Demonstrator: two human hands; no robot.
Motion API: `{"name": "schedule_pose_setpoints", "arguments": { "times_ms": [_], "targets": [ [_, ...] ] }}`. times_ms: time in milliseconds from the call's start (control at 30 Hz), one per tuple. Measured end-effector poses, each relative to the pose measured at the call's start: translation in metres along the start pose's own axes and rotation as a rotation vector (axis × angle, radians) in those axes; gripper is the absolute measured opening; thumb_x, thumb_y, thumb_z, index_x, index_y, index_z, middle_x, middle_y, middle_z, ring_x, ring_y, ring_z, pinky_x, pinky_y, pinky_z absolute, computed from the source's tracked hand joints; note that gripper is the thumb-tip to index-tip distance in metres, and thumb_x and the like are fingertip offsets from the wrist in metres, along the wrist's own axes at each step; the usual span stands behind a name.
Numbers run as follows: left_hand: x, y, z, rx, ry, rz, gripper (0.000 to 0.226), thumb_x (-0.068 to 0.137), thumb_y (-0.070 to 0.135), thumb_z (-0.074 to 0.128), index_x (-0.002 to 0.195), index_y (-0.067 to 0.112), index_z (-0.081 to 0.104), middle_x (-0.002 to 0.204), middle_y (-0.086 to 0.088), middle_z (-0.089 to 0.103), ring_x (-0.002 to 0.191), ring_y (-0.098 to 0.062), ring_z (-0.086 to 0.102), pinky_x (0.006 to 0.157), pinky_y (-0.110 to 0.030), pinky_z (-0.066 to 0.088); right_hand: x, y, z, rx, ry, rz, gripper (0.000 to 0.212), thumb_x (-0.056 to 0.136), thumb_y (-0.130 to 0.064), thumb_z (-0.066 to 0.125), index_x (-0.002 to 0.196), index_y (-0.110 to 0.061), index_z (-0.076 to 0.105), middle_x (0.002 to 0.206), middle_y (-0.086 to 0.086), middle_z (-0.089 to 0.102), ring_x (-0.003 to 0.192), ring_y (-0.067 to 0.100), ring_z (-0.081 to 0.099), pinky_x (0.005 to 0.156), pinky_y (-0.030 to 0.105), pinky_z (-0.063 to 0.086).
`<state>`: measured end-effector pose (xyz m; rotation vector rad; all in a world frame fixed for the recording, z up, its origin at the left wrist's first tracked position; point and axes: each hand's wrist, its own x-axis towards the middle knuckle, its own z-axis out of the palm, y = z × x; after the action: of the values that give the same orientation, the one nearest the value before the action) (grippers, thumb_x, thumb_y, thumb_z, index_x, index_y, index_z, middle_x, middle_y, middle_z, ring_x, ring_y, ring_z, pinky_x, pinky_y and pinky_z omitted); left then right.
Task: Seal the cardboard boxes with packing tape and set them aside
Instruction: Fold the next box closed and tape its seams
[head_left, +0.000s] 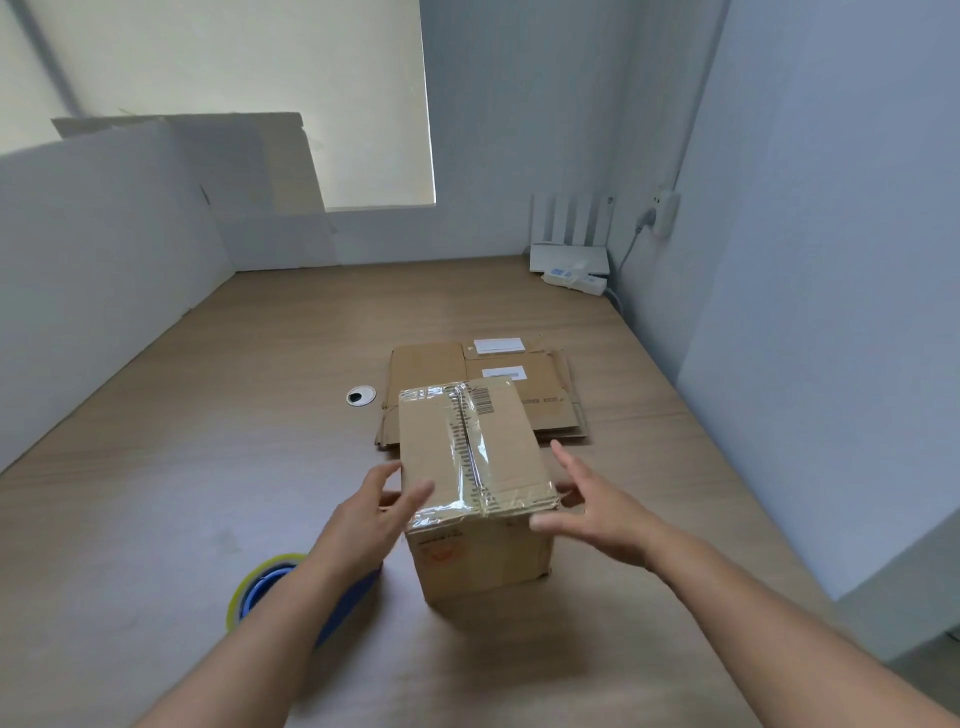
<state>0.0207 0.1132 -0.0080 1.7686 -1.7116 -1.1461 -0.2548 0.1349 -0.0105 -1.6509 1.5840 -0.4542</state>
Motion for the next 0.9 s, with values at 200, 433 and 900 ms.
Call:
{"name": "schedule_pose_setpoints", "arguments": {
  "times_ms": [200, 433, 900],
  "targets": [
    [0.013, 0.024, 0.006, -0.409, -0.043, -0.133, 0.072, 0.081, 0.078, 0.025, 0.136, 0.035, 0.045, 0.129, 0.004, 0.058, 0.109, -0.015, 0.059, 0.077, -0.031, 0.051, 0.039, -0.024, 0.013, 0.44, 0.137, 0.145, 0.084, 0.08, -0.081, 0.03, 0.133, -0.021, 0.054, 0.132, -0.001, 0.059, 0.122, 0.019, 0.053, 0.108, 0.046, 0.037],
    [0.005, 0.035, 0.004, -0.234, -0.1, -0.257, 0.079, 0.084, 0.077, 0.018, 0.116, 0.017, 0.059, 0.096, -0.008, 0.066, 0.089, -0.024, 0.065, 0.08, -0.034, 0.053, 0.039, -0.034, -0.007, 0.323, 0.132, 0.376, 0.084, 0.082, -0.081, 0.021, 0.099, -0.015, 0.069, 0.094, 0.006, 0.071, 0.085, 0.025, 0.068, 0.076, 0.041, 0.058],
    [0.001, 0.04, -0.01, -0.672, 0.056, -0.08, 0.081, 0.075, 0.077, 0.026, 0.11, 0.013, 0.059, 0.101, -0.013, 0.069, 0.097, -0.028, 0.065, 0.08, -0.043, 0.054, 0.018, -0.036, -0.028, 0.593, 0.413, 0.166, 0.089, 0.076, -0.087, 0.021, 0.07, -0.009, 0.063, 0.085, 0.016, 0.071, 0.084, 0.032, 0.068, 0.084, 0.047, 0.054]
  ]
}}
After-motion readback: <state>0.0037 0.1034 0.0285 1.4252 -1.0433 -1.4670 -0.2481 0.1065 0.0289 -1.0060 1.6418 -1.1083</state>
